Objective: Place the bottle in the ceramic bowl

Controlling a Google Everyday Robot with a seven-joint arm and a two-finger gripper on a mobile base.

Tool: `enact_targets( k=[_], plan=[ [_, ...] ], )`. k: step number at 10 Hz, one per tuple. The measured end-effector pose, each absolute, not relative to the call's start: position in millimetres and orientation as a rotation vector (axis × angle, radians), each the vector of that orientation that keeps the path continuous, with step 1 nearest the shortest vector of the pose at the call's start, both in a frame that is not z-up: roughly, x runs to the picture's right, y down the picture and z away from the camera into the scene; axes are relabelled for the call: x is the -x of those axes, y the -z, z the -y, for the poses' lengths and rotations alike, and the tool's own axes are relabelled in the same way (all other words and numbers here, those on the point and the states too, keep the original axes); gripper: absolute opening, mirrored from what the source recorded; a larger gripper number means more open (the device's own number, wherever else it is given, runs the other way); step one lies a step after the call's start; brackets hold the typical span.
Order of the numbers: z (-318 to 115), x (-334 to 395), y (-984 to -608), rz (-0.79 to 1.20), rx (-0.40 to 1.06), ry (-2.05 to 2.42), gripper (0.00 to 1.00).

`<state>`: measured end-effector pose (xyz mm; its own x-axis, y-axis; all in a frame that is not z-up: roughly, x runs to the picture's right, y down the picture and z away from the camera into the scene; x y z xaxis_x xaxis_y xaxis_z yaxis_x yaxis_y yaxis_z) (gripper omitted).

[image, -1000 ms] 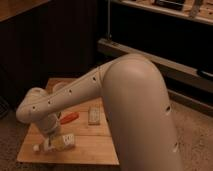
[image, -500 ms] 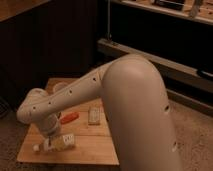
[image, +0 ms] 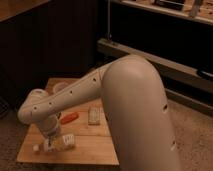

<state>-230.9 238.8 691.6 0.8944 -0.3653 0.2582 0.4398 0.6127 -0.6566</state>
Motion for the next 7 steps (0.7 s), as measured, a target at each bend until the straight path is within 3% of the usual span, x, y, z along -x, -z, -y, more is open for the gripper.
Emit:
enact_targets(
  k=[4, 7],
  plan=[
    [-241.6, 239.0, -687.5, 0.096, 0.701, 0.478, 0.65],
    [-243.1, 237.9, -688.5, 0.218, 0.632, 0.460, 0.65]
  ],
)
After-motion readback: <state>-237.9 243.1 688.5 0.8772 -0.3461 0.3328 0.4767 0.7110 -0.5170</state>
